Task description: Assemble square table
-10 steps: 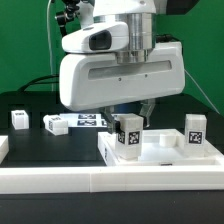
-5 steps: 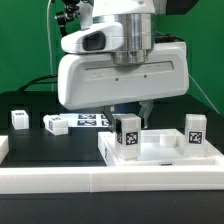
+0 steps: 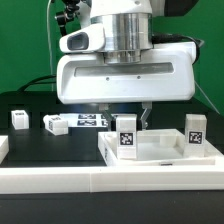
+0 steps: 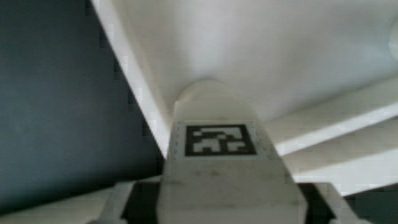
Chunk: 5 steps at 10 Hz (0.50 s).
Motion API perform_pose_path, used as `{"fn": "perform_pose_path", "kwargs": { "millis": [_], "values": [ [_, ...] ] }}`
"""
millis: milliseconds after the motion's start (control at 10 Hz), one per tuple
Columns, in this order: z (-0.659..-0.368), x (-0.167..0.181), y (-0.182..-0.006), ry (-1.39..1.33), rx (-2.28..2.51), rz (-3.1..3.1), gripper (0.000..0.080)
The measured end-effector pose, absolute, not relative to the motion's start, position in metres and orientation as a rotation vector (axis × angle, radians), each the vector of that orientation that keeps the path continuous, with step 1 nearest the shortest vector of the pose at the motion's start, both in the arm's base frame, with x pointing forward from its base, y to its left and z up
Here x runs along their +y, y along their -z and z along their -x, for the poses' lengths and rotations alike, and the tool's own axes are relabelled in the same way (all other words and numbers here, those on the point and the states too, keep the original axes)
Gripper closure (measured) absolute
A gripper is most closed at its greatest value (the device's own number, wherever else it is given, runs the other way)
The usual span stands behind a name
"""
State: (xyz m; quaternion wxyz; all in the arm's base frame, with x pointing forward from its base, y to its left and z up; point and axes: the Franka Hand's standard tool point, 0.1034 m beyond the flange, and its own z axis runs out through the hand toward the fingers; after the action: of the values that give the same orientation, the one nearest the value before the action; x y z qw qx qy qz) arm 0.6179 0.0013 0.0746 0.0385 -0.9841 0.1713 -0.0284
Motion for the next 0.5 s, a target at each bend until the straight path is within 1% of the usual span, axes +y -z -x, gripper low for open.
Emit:
{"fn": "perform_pose_path", "kwargs": {
  "millis": [400, 500],
  "values": [
    [-0.6177, 0.0016, -0.0739, 0.064, 1.082, 2.861, 0.0509],
    [-0.6175, 0.0023, -0.0735, 0.051, 1.294, 2.765, 0.0509]
  ]
}}
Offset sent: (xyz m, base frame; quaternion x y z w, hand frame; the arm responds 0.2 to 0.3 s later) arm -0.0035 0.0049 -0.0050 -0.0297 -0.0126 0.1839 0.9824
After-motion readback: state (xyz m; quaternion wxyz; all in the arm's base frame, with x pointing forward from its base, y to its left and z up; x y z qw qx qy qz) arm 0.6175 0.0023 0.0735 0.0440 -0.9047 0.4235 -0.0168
